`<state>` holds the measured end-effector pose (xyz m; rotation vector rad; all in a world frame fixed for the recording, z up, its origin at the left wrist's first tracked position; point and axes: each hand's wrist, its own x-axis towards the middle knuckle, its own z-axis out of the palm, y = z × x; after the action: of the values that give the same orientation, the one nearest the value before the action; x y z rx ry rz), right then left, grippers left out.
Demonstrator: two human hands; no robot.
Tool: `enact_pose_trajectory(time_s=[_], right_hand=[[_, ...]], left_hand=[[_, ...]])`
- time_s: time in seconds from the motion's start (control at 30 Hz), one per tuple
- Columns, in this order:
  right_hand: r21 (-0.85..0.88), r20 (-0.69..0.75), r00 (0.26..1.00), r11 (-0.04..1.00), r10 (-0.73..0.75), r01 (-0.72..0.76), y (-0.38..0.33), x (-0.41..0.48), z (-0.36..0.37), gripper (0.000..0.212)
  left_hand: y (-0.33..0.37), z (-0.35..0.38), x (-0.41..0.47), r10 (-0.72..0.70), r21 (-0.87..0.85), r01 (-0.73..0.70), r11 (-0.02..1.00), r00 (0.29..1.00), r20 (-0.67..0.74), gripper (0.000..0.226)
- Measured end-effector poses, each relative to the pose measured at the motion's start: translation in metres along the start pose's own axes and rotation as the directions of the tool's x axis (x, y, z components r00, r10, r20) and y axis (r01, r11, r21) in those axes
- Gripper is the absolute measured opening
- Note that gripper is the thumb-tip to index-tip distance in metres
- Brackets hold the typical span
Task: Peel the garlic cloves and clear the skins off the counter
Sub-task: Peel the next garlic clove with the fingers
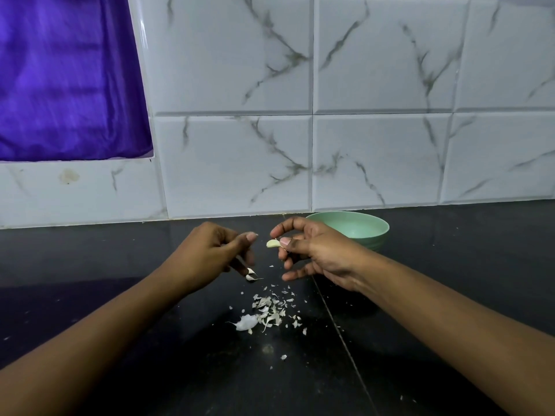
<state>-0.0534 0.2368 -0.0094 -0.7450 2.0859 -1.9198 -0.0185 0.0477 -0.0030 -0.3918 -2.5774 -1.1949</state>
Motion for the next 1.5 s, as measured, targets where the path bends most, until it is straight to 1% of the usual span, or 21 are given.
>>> enact_pose_trajectory(time_s=[0.03, 0.07, 0.1, 0.13, 0.2, 0.33, 0.37, 0.43, 0.5, 0.6, 0.7, 0.77, 0.83, 1.0, 1.13, 1.23, 1.27, 1.37, 1.47, 1.5], right_hand=[[0.004, 0.002, 1.000, 1.000, 0.001, -0.001, 0.000, 0.000, 0.000, 0.011], [0.008, 0.003, 1.000, 1.000, 0.002, -0.002, 0.000, 0.000, 0.000, 0.011], [0.011, 0.006, 1.000, 1.000, 0.004, -0.004, 0.000, 0.000, 0.001, 0.011], [0.012, 0.007, 1.000, 1.000, 0.004, -0.004, 0.000, 0.000, 0.001, 0.011], [0.016, 0.007, 1.000, 1.000, 0.004, -0.004, 0.000, 0.000, 0.001, 0.011], [0.022, 0.014, 1.000, 1.000, 0.009, -0.009, 0.000, 0.000, 0.001, 0.011], [0.028, 0.018, 1.000, 1.000, 0.013, -0.013, 0.000, 0.000, 0.001, 0.011], [0.055, 0.027, 0.999, 0.998, 0.021, -0.022, -0.001, -0.001, 0.002, 0.010], [0.110, 0.035, 0.999, 0.993, 0.029, -0.032, -0.001, -0.001, 0.004, 0.009], [0.219, 0.040, 0.998, 0.975, 0.041, -0.049, -0.001, -0.002, 0.008, 0.009], [0.307, 0.044, 0.998, 0.950, 0.040, -0.052, -0.002, -0.002, 0.009, 0.011], [0.330, 0.052, 0.998, 0.943, 0.028, -0.043, -0.004, -0.003, 0.010, 0.011], [0.339, 0.058, 0.998, 0.940, 0.024, -0.042, -0.005, -0.003, 0.010, 0.011], [0.339, 0.078, 0.996, 0.939, 0.037, -0.062, -0.005, -0.005, 0.012, 0.010], [0.318, 0.083, 0.995, 0.945, 0.055, -0.079, -0.004, -0.006, 0.014, 0.008], [0.256, 0.054, 0.997, 0.964, 0.056, -0.068, -0.004, -0.006, 0.013, 0.005], [0.222, 0.039, 0.998, 0.974, 0.045, -0.052, -0.004, -0.006, 0.012, 0.005], [0.068, 0.001, 0.999, 0.997, -0.037, 0.037, -0.003, -0.005, 0.010, 0.014], [-0.074, -0.075, 0.989, 0.989, -0.131, 0.125, -0.001, -0.003, 0.011, 0.003], [-0.122, -0.105, 0.983, 0.983, -0.150, 0.137, -0.001, -0.002, 0.011, 0.008]], left_hand=[[-0.001, 0.002, 0.000, 0.013, 0.033, -0.014, 0.999, 0.999, 0.031, 0.018], [-0.003, 0.004, 0.000, 0.033, 0.056, -0.036, 0.998, 0.998, 0.053, 0.015], [-0.006, 0.004, 0.000, 0.045, 0.083, -0.050, 0.995, 0.997, 0.062, 0.030], [-0.007, 0.005, -0.001, 0.052, 0.088, -0.057, 0.994, 0.997, 0.058, 0.039], [-0.007, 0.003, -0.001, 0.023, 0.068, -0.026, 0.997, 0.999, 0.045, 0.038], [-0.003, 0.002, 0.000, -0.023, -0.111, 0.025, 0.993, 1.000, 0.021, 0.024], [-0.003, 0.003, 0.000, -0.015, -0.127, 0.018, 0.992, 0.999, 0.032, 0.018], [-0.004, 0.006, -0.002, 0.048, -0.091, -0.045, 0.995, 0.998, 0.034, 0.004], [-0.005, 0.010, -0.003, 0.111, -0.075, -0.111, 0.991, 0.994, -0.006, 0.014], [-0.003, 0.016, -0.004, 0.146, -0.173, -0.156, 0.972, 0.987, -0.072, 0.015], [-0.001, 0.018, -0.006, 0.137, -0.276, -0.166, 0.947, 0.983, -0.122, 0.019], [-0.001, 0.019, -0.006, 0.131, -0.322, -0.172, 0.931, 0.981, -0.144, 0.022], [0.000, 0.021, -0.007, 0.126, -0.352, -0.181, 0.918, 0.977, -0.172, 0.020], [0.002, 0.023, -0.008, 0.126, -0.341, -0.218, 0.914, 0.954, -0.274, 0.025], [0.004, 0.024, -0.008, 0.112, -0.357, -0.215, 0.909, 0.952, -0.286, 0.024], [0.004, 0.024, -0.007, 0.071, -0.394, -0.188, 0.900, 0.953, -0.293, 0.022], [0.004, 0.023, -0.006, 0.046, -0.421, -0.173, 0.890, 0.954, -0.295, 0.021], [0.003, 0.022, -0.004, -0.035, -0.509, -0.115, 0.853, 0.960, -0.277, 0.016], [0.003, 0.022, -0.004, -0.102, -0.603, -0.036, 0.797, 0.976, -0.193, 0.020], [0.004, 0.022, -0.004, -0.111, -0.626, -0.015, 0.780, 0.980, -0.162, 0.021]])
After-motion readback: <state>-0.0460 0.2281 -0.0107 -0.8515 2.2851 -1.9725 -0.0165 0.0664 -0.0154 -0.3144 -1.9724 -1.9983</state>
